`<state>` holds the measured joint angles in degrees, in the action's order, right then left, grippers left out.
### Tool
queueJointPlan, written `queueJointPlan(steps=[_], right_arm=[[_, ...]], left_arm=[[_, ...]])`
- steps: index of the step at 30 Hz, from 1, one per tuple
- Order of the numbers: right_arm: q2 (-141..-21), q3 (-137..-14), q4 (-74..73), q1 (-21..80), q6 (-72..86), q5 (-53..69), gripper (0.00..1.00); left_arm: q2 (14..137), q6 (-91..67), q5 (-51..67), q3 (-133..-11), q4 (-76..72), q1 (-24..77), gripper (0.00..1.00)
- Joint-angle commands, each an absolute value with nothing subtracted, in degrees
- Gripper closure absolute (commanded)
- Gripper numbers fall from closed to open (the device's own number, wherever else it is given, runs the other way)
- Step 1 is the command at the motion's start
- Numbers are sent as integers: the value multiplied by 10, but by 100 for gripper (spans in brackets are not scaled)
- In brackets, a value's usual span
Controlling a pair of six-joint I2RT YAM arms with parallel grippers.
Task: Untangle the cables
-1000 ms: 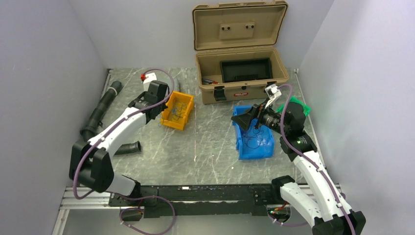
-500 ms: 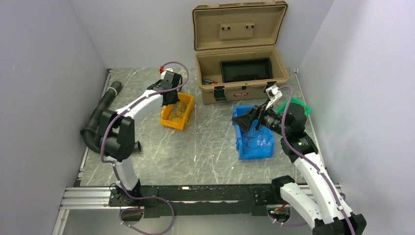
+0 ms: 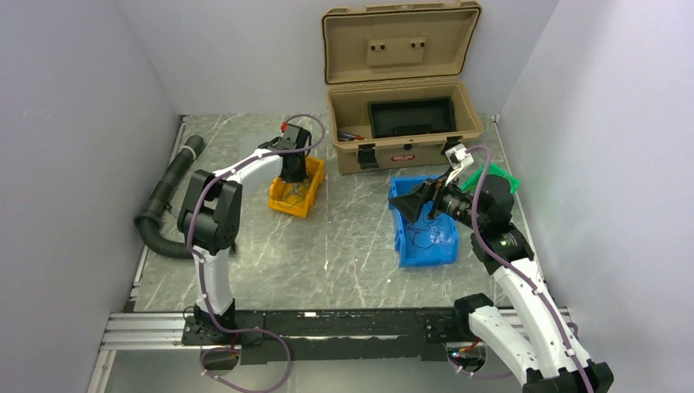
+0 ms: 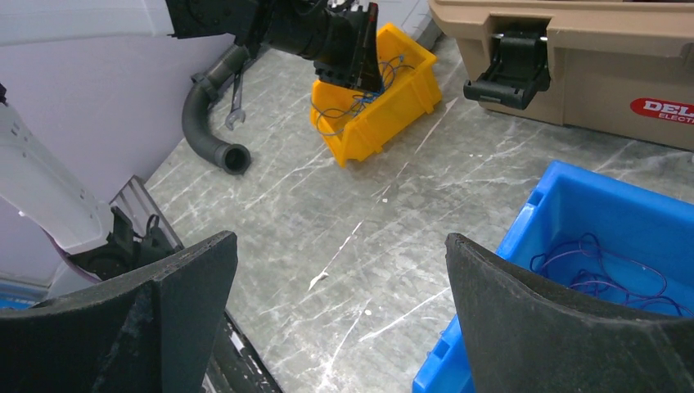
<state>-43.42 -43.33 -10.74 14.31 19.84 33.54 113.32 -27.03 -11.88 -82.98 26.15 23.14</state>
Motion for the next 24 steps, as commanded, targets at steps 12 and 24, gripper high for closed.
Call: queueJointPlan(steps=[12, 24], right_arm=[[-429, -446, -92, 145, 193, 342, 0], [-424, -447, -96, 145, 193, 342, 0]], left_arm=[[1037, -206, -98, -874, 321, 227, 55], [926, -185, -71, -799, 325, 226, 28]])
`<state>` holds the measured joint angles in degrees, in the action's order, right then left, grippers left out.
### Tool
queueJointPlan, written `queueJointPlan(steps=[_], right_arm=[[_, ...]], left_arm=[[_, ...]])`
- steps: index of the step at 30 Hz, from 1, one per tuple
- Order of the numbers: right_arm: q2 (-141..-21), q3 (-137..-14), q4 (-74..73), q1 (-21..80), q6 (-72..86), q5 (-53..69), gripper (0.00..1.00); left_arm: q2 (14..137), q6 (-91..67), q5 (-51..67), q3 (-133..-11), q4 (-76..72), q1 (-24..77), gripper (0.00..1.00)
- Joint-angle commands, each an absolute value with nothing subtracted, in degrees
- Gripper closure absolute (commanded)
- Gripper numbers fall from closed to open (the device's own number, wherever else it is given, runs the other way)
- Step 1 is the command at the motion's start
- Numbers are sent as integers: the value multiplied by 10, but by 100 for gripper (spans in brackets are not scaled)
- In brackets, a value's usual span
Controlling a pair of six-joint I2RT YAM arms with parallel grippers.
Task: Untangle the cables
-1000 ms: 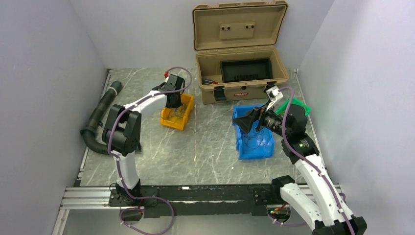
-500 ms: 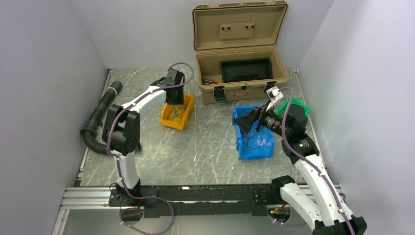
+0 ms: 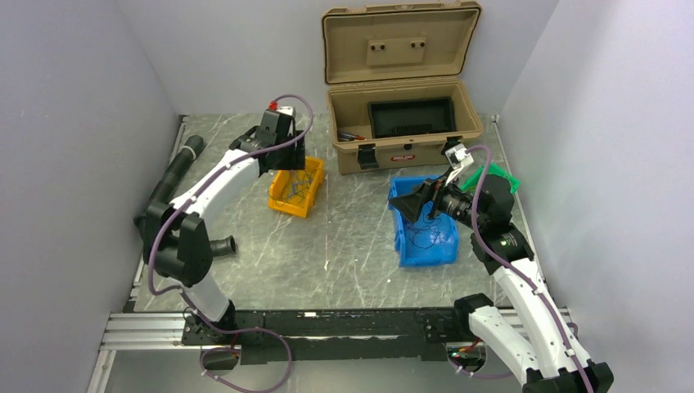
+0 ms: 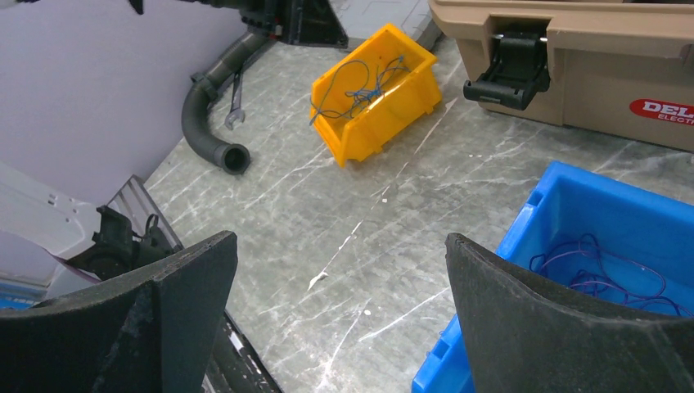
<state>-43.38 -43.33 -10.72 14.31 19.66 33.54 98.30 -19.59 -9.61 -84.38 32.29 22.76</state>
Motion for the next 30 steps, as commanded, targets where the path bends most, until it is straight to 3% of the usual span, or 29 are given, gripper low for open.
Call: queueJointPlan(steps=[1, 12, 23, 25, 30], right_arm=[[-424, -446, -95, 145, 193, 343, 0], [-435, -447, -74, 145, 206, 359, 0], [-426, -478, -134, 145, 169, 341, 0], [-425, -477, -133, 145, 170, 341, 0], [-426, -471, -126, 145, 174, 343, 0]], left_arm=[[903, -187, -58, -777, 317, 226, 27], [837, -193, 5, -630, 241, 225, 29], [932, -197, 7, -642, 212, 211, 48], [943, -196, 6, -651, 214, 206, 56], [968, -191, 5, -689, 229, 202, 89]])
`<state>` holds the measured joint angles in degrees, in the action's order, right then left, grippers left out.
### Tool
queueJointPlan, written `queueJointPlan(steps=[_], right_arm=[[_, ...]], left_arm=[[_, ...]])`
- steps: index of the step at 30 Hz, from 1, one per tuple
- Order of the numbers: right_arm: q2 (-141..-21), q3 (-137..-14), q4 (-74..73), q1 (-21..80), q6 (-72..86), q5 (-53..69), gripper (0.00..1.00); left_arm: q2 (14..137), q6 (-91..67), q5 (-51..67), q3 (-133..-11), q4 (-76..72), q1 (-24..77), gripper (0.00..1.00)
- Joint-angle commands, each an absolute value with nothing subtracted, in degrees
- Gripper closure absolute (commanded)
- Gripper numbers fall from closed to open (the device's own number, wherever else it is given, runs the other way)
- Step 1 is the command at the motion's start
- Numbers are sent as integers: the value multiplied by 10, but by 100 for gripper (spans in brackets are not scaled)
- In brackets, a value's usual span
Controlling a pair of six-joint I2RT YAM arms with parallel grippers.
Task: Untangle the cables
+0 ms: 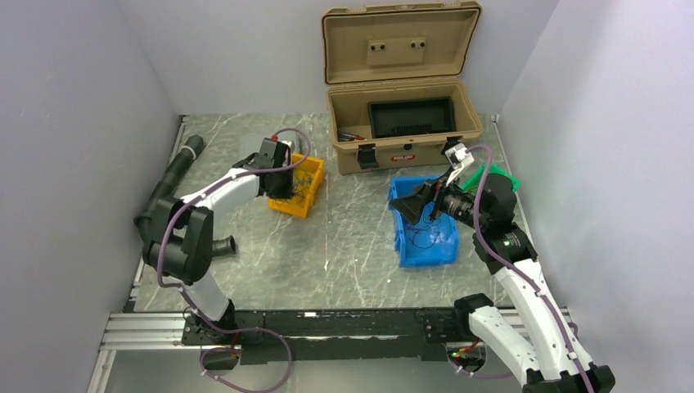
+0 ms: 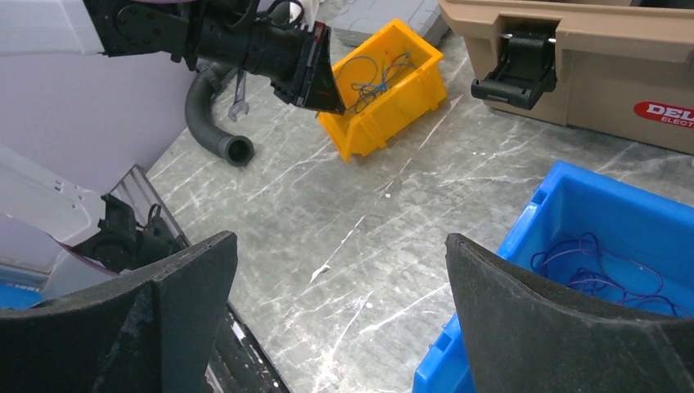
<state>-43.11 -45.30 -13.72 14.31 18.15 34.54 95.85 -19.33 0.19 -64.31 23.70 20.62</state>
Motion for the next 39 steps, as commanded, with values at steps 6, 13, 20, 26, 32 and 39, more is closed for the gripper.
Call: queueJointPlan(steps=[6, 13, 20, 26, 32, 39], right_arm=[[-425, -475, -130, 145, 171, 338, 0], [-425, -472, -129, 145, 172, 337, 0], [-420, -473, -135, 145, 173, 334, 0], [-421, -480, -145, 145, 166, 327, 0], [-421, -487, -158, 145, 162, 311, 0], [-421, -473, -141, 145, 175, 311, 0]], left_arm=[[984, -188, 8, -722, 239, 201, 100], [1051, -198, 48, -786, 218, 200, 100], [1121, -209, 56, -804, 207, 198, 100], [1146, -200, 43, -805, 211, 193, 100], [1072, -184, 58, -793, 221, 194, 60], [977, -173, 50, -811, 304, 195, 35]])
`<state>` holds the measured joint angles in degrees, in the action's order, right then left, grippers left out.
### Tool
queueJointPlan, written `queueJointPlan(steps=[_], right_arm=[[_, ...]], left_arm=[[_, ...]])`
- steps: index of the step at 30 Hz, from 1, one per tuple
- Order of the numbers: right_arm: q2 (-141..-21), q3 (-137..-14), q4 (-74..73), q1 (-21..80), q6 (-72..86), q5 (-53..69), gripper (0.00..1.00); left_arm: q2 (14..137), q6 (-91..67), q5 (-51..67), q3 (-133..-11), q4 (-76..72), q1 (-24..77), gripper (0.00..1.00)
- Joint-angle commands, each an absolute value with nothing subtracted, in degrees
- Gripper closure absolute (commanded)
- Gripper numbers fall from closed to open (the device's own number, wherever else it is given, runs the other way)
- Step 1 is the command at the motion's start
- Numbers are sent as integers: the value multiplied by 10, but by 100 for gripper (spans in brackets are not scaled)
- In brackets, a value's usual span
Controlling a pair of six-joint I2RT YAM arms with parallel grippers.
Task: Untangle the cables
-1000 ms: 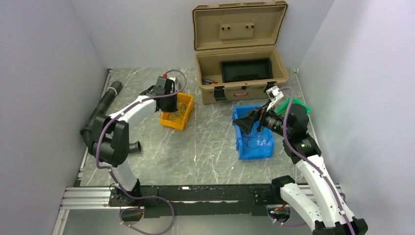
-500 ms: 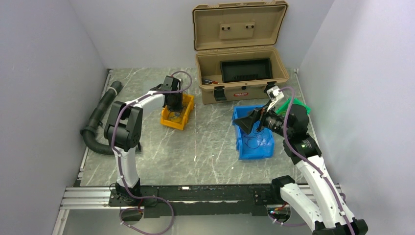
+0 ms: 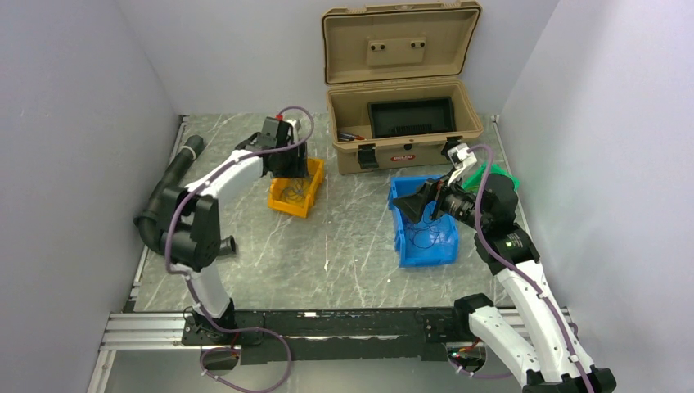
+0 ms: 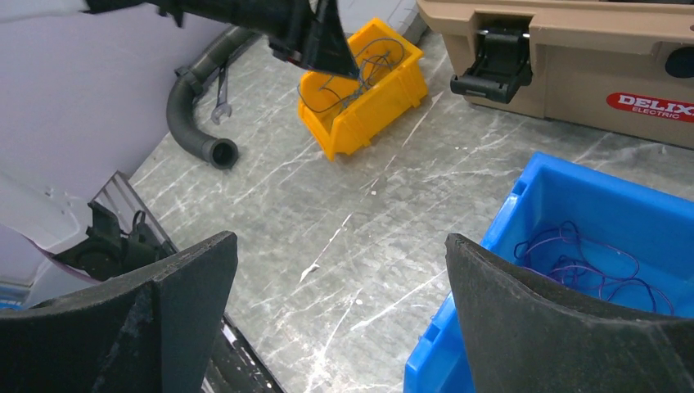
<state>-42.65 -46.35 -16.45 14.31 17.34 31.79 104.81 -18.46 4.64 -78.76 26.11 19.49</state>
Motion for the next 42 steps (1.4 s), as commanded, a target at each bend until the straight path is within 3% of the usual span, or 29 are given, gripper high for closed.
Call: queueJointPlan(steps=[1, 3, 5, 6, 15, 20, 24, 29, 37, 42], right_arm=[[-421, -473, -139, 145, 177, 310, 0], [-421, -471, -135, 145, 181, 303, 0], [-420, -467, -129, 145, 185, 298, 0], [-418, -464, -122, 145, 186, 297, 0], [-392, -350, 0, 145, 182, 236, 0], [-393, -240, 149, 145, 158, 184, 0], [-427, -185, 237, 144, 117, 87, 3], [-486, -138, 348, 136, 46, 8, 3], [-576, -128, 441, 35, 36, 49, 6], [-686, -85, 575, 9, 18, -27, 3]], left_arm=[[963, -174, 52, -805, 309, 195, 33], [931, -173, 57, -786, 314, 195, 21], [896, -171, 64, -763, 318, 197, 2], [875, -170, 66, -749, 318, 197, 1], [590, -218, 29, -480, 118, 200, 1], [503, -181, 2, -344, 9, 204, 1], [469, -131, -91, -250, -91, 205, 1], [463, -73, -150, -145, -267, 203, 1], [582, -7, -154, -218, -281, 183, 3], [580, 46, -164, -180, -383, 160, 2]])
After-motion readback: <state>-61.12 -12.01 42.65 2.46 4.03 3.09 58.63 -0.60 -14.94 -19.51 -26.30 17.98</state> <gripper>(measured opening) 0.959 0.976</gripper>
